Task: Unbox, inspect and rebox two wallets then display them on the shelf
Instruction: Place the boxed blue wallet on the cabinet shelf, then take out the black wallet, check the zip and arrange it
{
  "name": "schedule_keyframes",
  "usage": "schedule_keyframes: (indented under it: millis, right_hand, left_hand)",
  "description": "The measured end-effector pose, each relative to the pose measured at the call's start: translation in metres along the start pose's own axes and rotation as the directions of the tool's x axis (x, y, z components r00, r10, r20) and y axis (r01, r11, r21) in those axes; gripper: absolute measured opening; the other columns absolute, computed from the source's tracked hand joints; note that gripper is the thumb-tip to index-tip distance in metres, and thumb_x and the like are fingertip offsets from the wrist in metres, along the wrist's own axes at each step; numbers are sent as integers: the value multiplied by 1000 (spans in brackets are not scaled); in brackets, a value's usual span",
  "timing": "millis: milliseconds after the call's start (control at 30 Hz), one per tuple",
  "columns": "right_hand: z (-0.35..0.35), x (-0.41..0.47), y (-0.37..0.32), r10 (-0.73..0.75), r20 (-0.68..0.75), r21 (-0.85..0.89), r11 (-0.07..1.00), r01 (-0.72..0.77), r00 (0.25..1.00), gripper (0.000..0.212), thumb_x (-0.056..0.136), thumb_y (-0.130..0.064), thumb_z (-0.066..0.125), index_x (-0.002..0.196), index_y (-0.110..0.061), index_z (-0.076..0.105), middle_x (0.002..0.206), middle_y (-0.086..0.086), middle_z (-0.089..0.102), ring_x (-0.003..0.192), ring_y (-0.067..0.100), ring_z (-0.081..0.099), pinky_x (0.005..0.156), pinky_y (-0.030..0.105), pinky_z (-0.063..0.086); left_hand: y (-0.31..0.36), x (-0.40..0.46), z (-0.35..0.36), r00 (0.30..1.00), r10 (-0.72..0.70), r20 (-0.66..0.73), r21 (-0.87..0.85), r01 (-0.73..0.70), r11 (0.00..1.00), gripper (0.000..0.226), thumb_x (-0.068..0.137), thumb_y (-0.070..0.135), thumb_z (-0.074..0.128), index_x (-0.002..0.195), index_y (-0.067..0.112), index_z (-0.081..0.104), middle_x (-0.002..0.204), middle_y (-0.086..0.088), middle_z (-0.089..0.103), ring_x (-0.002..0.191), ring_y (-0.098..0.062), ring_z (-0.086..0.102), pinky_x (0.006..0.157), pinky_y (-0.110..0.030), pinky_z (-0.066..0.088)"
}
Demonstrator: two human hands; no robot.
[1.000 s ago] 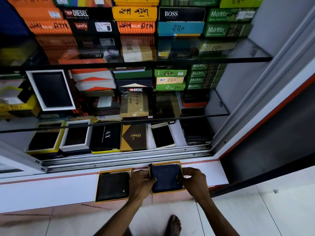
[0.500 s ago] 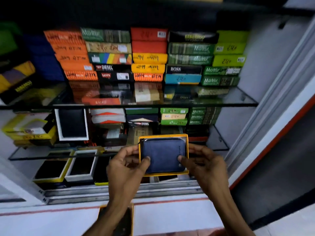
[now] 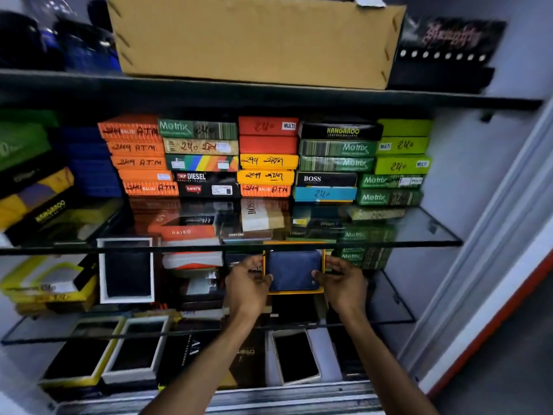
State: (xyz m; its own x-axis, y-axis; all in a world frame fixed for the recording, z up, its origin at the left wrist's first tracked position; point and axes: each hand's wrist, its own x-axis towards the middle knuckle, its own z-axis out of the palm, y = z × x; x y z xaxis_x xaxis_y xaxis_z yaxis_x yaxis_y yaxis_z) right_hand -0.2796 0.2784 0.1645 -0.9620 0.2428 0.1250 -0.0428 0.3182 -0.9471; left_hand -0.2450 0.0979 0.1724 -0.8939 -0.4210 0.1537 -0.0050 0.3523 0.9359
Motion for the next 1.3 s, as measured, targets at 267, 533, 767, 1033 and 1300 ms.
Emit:
schedule_keyframes:
  millis: [267,533,767,1033,1300]
  right_hand:
    - [0,1,-1,-19,22,-9,1000,19,1000,46,74,-4,81,118,-9,67,98,-5,68,76,0,65,81,28,58]
    - [-8,-93,-19,-263,46,-29,964,264,964,41,82,-6,71,118,-24,67,109,-4,67,90,1,68,82,14,54]
    - [47,-198,50,-51,511,-219,958,187,858,17,78,-18,71,94,-21,76,88,-11,75,66,-7,66,63,8,49]
    - [106,-241,104,314,740,-590,727,351,594,76,73,-47,75,138,-21,46,136,8,49,127,28,49,103,36,47]
    - [134,-242,112,417,663,-703,631,327,622,100,64,-46,83,143,-9,34,146,16,35,134,36,40,105,41,47]
  left_hand:
    - [-11,5,5,998,20,61,66,-24,998,47,75,18,79,119,26,65,88,20,71,78,0,69,70,-18,56]
    - [-12,-59,-56,997,69,20,-61,-67,996,39,78,13,75,114,27,67,102,7,74,93,-8,69,78,-24,58]
    - [-101,-157,-129,996,-86,-18,181,88,979,19,79,18,75,92,32,70,92,16,75,84,0,69,72,-22,57]
    - [-197,-220,-147,885,-438,156,457,329,827,73,65,14,83,131,12,51,124,-14,58,121,-29,53,92,-23,39]
    - [-215,-225,-141,917,-395,51,398,344,851,80,68,8,84,138,8,45,131,-13,60,124,-30,55,102,-35,46]
